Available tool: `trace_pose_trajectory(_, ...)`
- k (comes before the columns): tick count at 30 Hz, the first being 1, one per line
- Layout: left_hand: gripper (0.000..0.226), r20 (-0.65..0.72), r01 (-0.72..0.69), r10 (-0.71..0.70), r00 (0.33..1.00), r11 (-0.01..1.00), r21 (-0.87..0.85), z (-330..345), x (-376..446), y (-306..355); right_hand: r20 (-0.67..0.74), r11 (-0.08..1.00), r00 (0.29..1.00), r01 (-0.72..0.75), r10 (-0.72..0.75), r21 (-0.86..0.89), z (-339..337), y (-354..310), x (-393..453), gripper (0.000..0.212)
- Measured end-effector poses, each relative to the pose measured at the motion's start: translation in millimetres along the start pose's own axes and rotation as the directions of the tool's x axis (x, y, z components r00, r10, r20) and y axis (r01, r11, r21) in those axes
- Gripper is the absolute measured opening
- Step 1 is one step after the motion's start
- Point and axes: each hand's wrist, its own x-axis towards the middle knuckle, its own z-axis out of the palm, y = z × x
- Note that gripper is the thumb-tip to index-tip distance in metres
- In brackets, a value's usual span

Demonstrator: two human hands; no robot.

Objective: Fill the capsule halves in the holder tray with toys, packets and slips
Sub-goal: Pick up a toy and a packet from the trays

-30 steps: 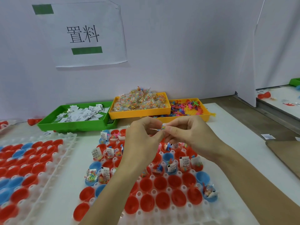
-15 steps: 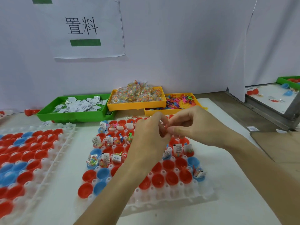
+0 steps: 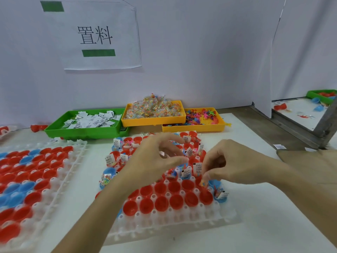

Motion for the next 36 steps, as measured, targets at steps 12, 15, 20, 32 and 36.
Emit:
trace_pose_trajectory(12, 0.022, -0.092, -0.026, 0.023, 0.995, 0.999, -0.037, -12.4, 1.6, -11.8, 0.173, 0.958, 0.979, -0.056, 0.108, -0.281, 13.3, -6.4, 1.9, 0.016)
trace_pose_trajectory(15, 0.02, -0.098, -0.038, 0.036, 0.995, 0.999, -0.023, -14.0, 1.6, -13.5, 0.187, 0.948, 0.977, -0.036, 0.099, -0.315, 15.3, -6.6, 2.2, 0.017)
trace_pose_trajectory(20, 0.019, -0.126, -0.036, 0.034, 0.991, 0.999, -0.011, -19.4, 5.7, -18.8, 0.182, 0.951, 0.98, -0.016, 0.076, -0.309, 16.6, -6.3, 5.7, 0.017)
trace_pose_trajectory(32, 0.007, -0.244, 0.057, -0.027, 0.969, 0.992, 0.114, -44.8, 12.2, -51.9, 0.197, 0.969, 0.98, 0.058, -0.01, -0.239, 1.9, 0.9, 15.0, 0.011)
trace_pose_trajectory(36, 0.01, -0.431, 0.271, -0.15, 0.89, 0.934, 0.235, -69.9, 30.9, -77.4, -0.034, 0.99, 0.993, 0.113, -0.117, -0.09, -16.3, 11.6, 36.3, 0.002)
